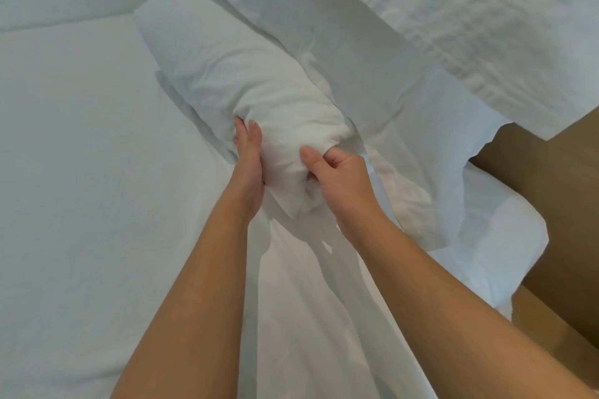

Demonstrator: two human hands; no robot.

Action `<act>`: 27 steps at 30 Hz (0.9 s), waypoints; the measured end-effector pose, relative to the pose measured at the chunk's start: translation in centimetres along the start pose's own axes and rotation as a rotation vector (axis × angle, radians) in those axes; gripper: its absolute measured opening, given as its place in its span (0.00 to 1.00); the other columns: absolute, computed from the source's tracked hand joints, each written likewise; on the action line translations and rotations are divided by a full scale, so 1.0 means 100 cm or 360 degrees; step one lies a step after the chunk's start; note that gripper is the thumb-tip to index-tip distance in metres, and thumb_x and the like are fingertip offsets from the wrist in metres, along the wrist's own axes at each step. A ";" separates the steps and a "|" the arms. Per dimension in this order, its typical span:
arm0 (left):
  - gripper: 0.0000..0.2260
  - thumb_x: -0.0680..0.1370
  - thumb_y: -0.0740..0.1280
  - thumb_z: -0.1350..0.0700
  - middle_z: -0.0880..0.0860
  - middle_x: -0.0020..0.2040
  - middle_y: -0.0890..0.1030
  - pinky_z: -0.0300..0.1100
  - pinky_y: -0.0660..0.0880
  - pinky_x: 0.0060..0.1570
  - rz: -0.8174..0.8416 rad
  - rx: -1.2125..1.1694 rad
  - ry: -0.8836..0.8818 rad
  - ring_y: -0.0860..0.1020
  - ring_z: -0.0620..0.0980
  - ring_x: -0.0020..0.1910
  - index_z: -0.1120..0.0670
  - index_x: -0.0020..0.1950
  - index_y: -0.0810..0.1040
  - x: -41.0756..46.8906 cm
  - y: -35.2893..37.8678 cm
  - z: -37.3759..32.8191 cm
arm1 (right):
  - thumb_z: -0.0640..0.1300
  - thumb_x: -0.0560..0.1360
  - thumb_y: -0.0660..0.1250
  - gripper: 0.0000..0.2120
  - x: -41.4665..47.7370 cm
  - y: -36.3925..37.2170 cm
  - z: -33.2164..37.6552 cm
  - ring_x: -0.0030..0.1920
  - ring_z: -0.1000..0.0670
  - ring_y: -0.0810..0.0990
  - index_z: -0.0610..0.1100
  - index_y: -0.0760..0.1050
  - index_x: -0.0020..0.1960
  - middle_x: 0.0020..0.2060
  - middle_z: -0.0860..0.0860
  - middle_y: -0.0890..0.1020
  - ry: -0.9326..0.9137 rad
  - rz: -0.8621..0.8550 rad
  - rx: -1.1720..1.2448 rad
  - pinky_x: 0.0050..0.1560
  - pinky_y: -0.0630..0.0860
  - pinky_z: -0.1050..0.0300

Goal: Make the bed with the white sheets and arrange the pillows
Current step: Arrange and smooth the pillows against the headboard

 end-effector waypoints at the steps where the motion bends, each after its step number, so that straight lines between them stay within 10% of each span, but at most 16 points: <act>1: 0.38 0.65 0.62 0.22 0.40 0.79 0.52 0.55 0.52 0.75 -0.0009 -0.0021 0.0043 0.50 0.44 0.78 0.29 0.72 0.55 -0.002 0.003 -0.003 | 0.46 0.77 0.69 0.22 -0.003 -0.002 0.003 0.37 0.48 0.70 0.26 0.71 0.43 0.35 0.43 0.75 -0.0067 -0.0067 0.0029 0.40 0.70 0.49; 7: 0.47 0.61 0.58 0.19 0.40 0.79 0.44 0.54 0.51 0.76 -0.0169 0.0034 0.0098 0.49 0.44 0.78 0.31 0.75 0.43 -0.020 0.018 -0.017 | 0.44 0.76 0.71 0.14 -0.020 -0.004 0.000 0.38 0.48 0.72 0.37 0.75 0.36 0.33 0.45 0.75 -0.0054 -0.0164 0.0247 0.50 0.76 0.47; 10: 0.37 0.75 0.52 0.29 0.44 0.79 0.39 0.53 0.44 0.77 -0.0280 0.0180 0.0116 0.43 0.46 0.78 0.40 0.78 0.40 -0.025 0.024 -0.022 | 0.42 0.76 0.71 0.07 -0.024 -0.002 0.003 0.42 0.48 0.77 0.42 0.79 0.41 0.37 0.46 0.80 -0.0050 -0.0158 0.0368 0.58 0.77 0.44; 19: 0.32 0.80 0.49 0.35 0.47 0.79 0.36 0.53 0.42 0.76 -0.0223 0.0388 0.0047 0.39 0.48 0.78 0.42 0.78 0.36 -0.026 0.021 -0.020 | 0.41 0.77 0.69 0.05 -0.042 -0.011 -0.003 0.41 0.56 0.80 0.46 0.81 0.42 0.39 0.52 0.84 -0.0244 -0.0243 0.0002 0.48 0.78 0.61; 27: 0.56 0.56 0.59 0.18 0.41 0.79 0.42 0.55 0.52 0.76 0.0051 0.0226 -0.0041 0.49 0.45 0.78 0.35 0.76 0.37 -0.024 0.013 -0.014 | 0.38 0.76 0.65 0.21 -0.033 0.012 -0.086 0.29 0.54 0.78 0.49 0.70 0.69 0.38 0.47 0.82 0.0252 0.0153 -0.0462 0.30 0.72 0.66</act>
Point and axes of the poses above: each hand's wrist, its own x-axis towards the middle knuckle, its own y-axis out of the palm, z = x × y, the point moved 7 cm from there along x, towards the middle knuckle
